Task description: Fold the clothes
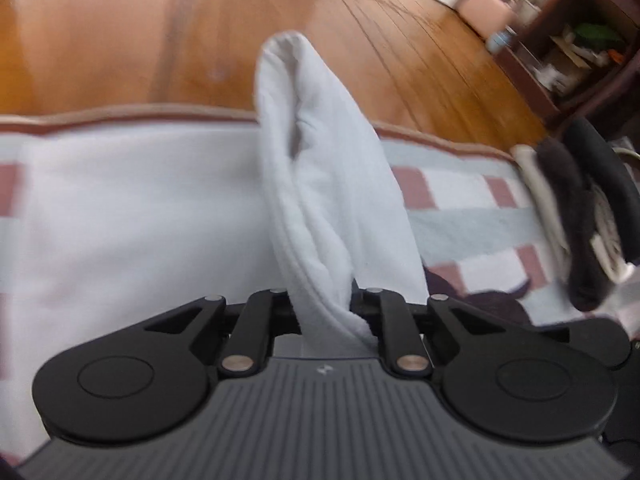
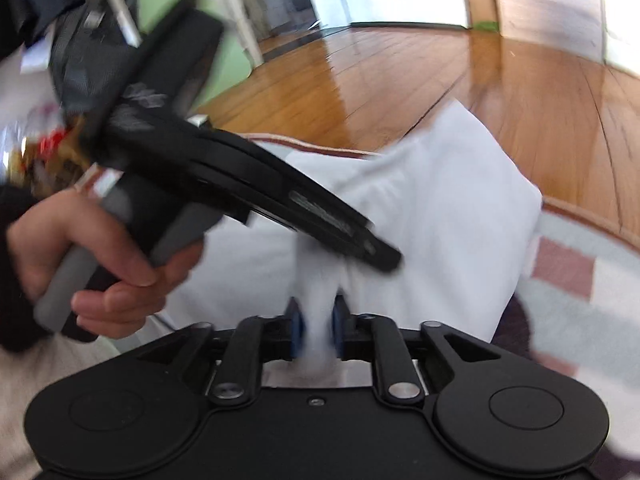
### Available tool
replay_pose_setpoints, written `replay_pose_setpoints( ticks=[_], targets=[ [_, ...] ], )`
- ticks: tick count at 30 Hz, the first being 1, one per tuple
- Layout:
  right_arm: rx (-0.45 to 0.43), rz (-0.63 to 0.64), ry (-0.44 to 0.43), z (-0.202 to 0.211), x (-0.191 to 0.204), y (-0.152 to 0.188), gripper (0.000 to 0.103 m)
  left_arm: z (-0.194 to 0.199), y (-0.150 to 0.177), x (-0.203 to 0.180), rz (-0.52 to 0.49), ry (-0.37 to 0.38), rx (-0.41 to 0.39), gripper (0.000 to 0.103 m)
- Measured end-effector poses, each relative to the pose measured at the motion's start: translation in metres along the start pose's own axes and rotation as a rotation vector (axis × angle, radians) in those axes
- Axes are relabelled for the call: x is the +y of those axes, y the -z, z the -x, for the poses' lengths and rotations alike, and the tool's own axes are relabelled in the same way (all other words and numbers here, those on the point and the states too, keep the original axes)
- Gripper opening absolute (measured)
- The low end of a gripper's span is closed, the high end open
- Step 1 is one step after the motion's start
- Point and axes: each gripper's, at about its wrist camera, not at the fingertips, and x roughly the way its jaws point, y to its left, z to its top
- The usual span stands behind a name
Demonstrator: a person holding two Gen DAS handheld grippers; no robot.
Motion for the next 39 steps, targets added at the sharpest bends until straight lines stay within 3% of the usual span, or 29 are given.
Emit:
replay_pose_setpoints(
  ticks=[3,6,11,16,21,23,25,27,33,35,37,39],
  targets=[
    [0.024,0.052,-0.055,0.003,0.019,-0.004,0.031,0.037,-0.002,0.018,-0.029,-0.109,-0.046,0.014],
    [0.089,0.155,-0.057,-0.005,0.034,0.000,0.031,0.044,-0.004,0.047,0.008,-0.180,0.019,0.014],
    [0.152,0.054,-0.098,-0.028,0.025,0.010,0.031,0.029,0.016,0.100,0.161,-0.159,0.104,0.014],
    [0.171,0.010,-0.127,-0.033,0.018,0.010,0.031,0.034,0.021,0.122,0.238,-0.095,0.040,0.015],
    [0.189,-0.018,-0.153,-0.037,0.018,0.015,0.031,0.020,0.021,0.127,0.258,-0.189,0.075,0.026],
    [0.205,-0.017,-0.147,-0.046,0.017,0.015,0.031,0.035,0.025,0.125,0.291,-0.201,0.027,0.026],
    [0.214,-0.007,-0.156,-0.052,0.018,0.014,0.031,0.052,0.027,0.116,0.273,-0.241,-0.033,0.031],
    [0.216,0.005,-0.165,-0.056,0.022,0.009,0.031,0.057,0.028,0.104,0.198,-0.297,-0.036,0.040],
    [0.209,0.064,-0.158,-0.074,0.035,-0.006,0.031,0.037,0.037,0.106,0.191,-0.220,0.048,0.047],
    [0.208,0.073,-0.153,-0.086,0.041,-0.007,0.031,0.034,0.037,0.101,0.140,-0.305,0.062,0.047],
    [0.226,0.079,-0.164,-0.098,0.047,-0.005,0.034,0.027,0.042,0.094,0.060,-0.444,0.107,0.044],
    [0.266,0.080,-0.246,-0.103,0.053,0.000,0.034,0.022,0.048,0.098,0.055,-0.434,0.133,0.033]
  ],
)
